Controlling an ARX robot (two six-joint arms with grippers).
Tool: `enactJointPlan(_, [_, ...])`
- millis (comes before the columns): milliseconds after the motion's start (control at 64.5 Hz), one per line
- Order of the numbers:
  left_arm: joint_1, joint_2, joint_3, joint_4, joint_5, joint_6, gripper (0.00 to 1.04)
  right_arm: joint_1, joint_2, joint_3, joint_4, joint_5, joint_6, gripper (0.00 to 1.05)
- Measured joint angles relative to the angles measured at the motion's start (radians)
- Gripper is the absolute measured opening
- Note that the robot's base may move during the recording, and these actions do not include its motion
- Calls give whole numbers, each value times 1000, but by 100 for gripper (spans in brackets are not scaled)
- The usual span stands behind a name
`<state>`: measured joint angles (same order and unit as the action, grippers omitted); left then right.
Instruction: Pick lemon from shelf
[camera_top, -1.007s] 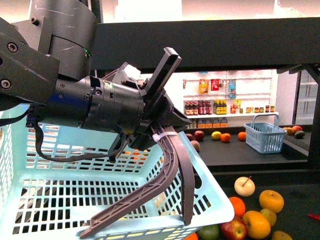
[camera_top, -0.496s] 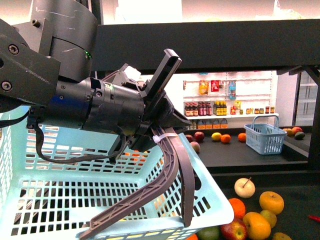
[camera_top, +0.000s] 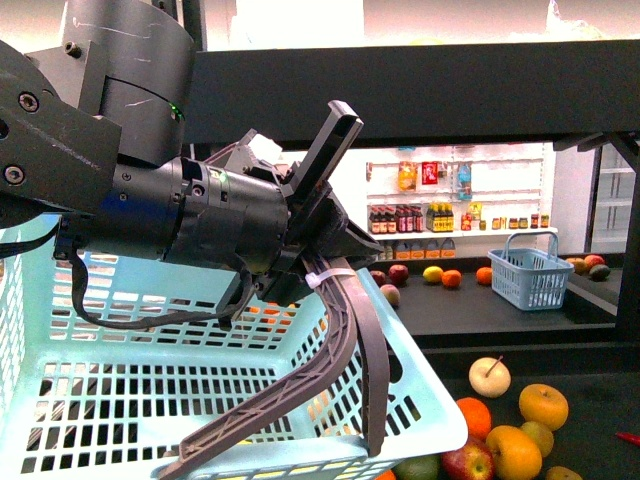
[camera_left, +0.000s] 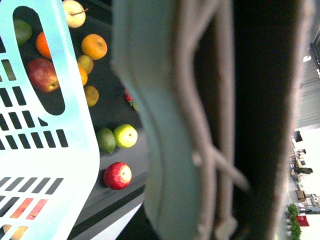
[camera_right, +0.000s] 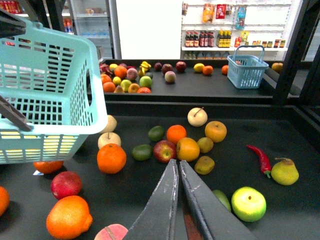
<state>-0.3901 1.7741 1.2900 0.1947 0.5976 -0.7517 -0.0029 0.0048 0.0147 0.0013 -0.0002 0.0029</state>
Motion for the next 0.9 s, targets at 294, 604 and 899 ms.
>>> enactJointPlan(294, [0,0,0,0,0,1,9,0,0,0,0,0,0,88])
enactJointPlan(604, [11,0,-13,110,-164,-53,9,0,0,0,0,0,0,102])
enactJointPlan(899, [179,0,-23,268,-435,-311,8,0,0,0,0,0,0,102])
